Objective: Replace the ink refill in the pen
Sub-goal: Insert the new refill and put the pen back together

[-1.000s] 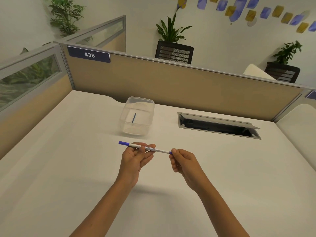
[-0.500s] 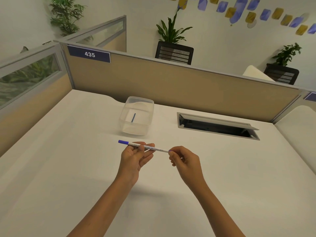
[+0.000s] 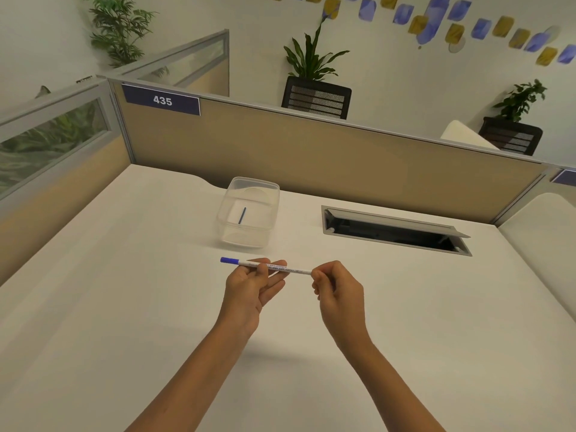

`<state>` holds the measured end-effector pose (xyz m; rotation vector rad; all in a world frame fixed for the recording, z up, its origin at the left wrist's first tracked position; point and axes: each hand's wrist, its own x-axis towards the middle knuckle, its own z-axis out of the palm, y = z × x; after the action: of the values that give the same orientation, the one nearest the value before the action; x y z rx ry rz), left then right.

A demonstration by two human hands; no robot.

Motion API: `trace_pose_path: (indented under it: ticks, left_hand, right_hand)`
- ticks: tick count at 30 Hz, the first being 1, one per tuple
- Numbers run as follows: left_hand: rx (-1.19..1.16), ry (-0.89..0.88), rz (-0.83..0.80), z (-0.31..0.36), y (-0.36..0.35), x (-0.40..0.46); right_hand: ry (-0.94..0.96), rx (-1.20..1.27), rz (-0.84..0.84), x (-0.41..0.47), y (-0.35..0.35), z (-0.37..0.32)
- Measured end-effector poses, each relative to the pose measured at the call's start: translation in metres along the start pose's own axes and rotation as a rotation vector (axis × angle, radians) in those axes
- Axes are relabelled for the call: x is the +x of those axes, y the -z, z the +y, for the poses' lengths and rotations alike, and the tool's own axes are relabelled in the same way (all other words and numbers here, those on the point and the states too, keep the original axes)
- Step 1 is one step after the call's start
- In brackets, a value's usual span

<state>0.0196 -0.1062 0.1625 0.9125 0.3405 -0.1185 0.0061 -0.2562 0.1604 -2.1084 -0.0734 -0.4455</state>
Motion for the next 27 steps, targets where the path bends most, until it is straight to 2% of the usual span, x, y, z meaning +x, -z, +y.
trace_pose_path:
  ticks: [4,6,7,9,12,14,18,22,24,27]
  left_hand:
    - [-0.04,0.119,-0.037,0.01,0.0,-0.001]
    - [-0.024,0.11,-0.066,0.014,0.0,-0.002]
    - [-0.011,0.082,-0.078,0.016,0.0,-0.001]
    - [0.016,0.001,-0.098,0.019,0.0,0.0]
    - [0.042,-0.119,-0.117,0.019,0.001,0.001]
    - [0.064,-0.186,-0.132,0.017,0.002,0.001]
    - [0.105,-0.275,-0.164,0.013,0.003,-0.001]
    - [0.139,-0.294,-0.162,0.01,0.002,-0.003]
    - [0.153,-0.283,-0.131,0.01,0.002,-0.004]
    - [0.129,-0.229,-0.069,0.008,-0.002,-0.005]
  right_hand:
    - [0.469,-0.265,0.053,0.002,0.004,0.01]
    - [0.557,-0.308,0.048,0.005,0.008,0.012]
    - [0.526,-0.282,0.035,0.006,0.009,0.011]
    - [0.331,-0.128,-0.003,0.005,0.011,0.002]
    - [-0.157,0.251,-0.124,0.006,0.012,-0.013]
    - [-0.39,0.443,-0.193,0.01,0.015,-0.019]
    - [-0.625,0.686,-0.307,0.015,0.022,-0.021]
    - [-0.708,0.725,-0.332,0.017,0.023,-0.019]
    - [-0.626,0.599,-0.301,0.016,0.018,-0.017]
    - [-0.374,0.308,-0.187,0.01,0.012,-0.014]
